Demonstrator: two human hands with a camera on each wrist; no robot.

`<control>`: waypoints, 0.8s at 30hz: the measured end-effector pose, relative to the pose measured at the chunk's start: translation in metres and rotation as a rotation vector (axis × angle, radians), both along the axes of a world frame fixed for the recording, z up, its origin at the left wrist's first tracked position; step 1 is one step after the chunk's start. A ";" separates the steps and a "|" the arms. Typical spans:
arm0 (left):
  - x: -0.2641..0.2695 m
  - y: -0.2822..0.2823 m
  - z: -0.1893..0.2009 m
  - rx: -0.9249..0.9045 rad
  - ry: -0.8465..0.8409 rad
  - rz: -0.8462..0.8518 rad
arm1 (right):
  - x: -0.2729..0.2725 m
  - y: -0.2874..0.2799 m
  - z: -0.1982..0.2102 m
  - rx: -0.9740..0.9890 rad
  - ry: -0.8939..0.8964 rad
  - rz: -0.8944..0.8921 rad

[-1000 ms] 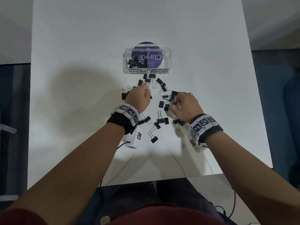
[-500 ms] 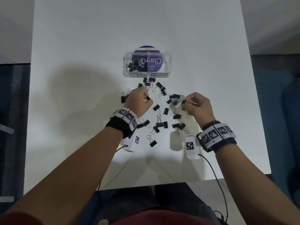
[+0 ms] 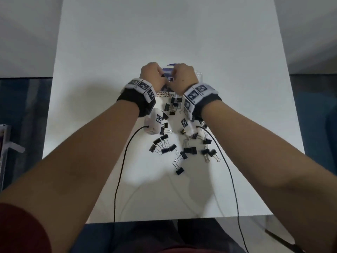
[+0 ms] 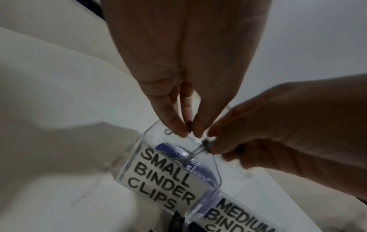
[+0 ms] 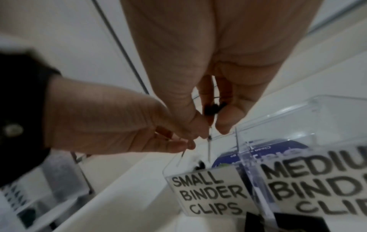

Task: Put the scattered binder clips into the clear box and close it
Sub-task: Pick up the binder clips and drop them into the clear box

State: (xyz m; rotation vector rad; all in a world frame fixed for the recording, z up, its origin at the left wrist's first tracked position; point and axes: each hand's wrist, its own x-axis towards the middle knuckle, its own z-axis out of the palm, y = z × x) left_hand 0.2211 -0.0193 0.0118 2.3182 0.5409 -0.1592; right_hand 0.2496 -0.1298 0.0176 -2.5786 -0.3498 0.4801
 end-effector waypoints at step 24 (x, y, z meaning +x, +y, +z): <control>-0.069 -0.113 -0.056 0.132 0.026 -0.850 | -0.111 -0.148 -0.072 -0.010 -0.012 -0.080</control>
